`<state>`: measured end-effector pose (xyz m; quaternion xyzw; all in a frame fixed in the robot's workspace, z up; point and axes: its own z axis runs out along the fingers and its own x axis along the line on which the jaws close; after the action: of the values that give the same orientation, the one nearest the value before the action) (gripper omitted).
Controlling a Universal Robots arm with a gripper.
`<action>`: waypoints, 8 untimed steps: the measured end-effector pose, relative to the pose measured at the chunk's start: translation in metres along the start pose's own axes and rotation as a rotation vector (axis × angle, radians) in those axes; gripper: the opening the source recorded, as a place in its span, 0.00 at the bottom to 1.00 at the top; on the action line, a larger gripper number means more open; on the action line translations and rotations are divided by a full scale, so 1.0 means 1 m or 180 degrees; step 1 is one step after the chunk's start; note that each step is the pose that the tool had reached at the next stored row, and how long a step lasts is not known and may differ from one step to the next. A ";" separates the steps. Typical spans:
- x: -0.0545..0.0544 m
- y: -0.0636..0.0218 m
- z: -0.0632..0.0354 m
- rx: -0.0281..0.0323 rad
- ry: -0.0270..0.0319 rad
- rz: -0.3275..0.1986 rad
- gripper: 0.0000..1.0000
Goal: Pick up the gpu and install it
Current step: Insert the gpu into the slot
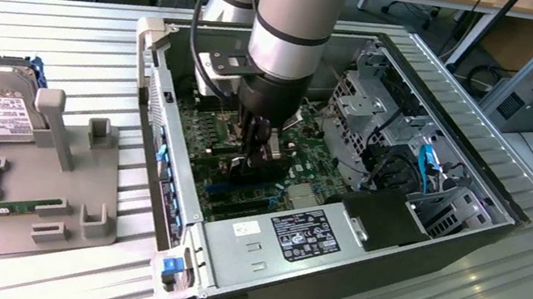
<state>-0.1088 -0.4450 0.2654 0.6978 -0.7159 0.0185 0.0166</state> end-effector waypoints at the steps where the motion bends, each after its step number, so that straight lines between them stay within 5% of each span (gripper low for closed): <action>1: -0.001 -0.0004 0.0000 0.0000 -0.0018 0.0000 0.27; 2: -0.001 -0.0006 -0.0001 -0.0001 -0.0044 0.0000 0.27; 3: -0.001 -0.0006 -0.0001 -0.0003 -0.0118 0.0000 0.27; 4: 0.000 -0.0006 0.0000 -0.0004 -0.0154 0.0000 0.27; 6: 0.003 -0.0007 0.0001 -0.0004 -0.0136 0.0000 0.27; 7: 0.004 -0.0007 0.0002 -0.0002 -0.0080 0.0000 0.27; 8: 0.004 -0.0008 0.0002 -0.0002 -0.0070 0.0000 0.27</action>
<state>-0.1082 -0.4490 0.2653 0.6979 -0.7160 0.0106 0.0089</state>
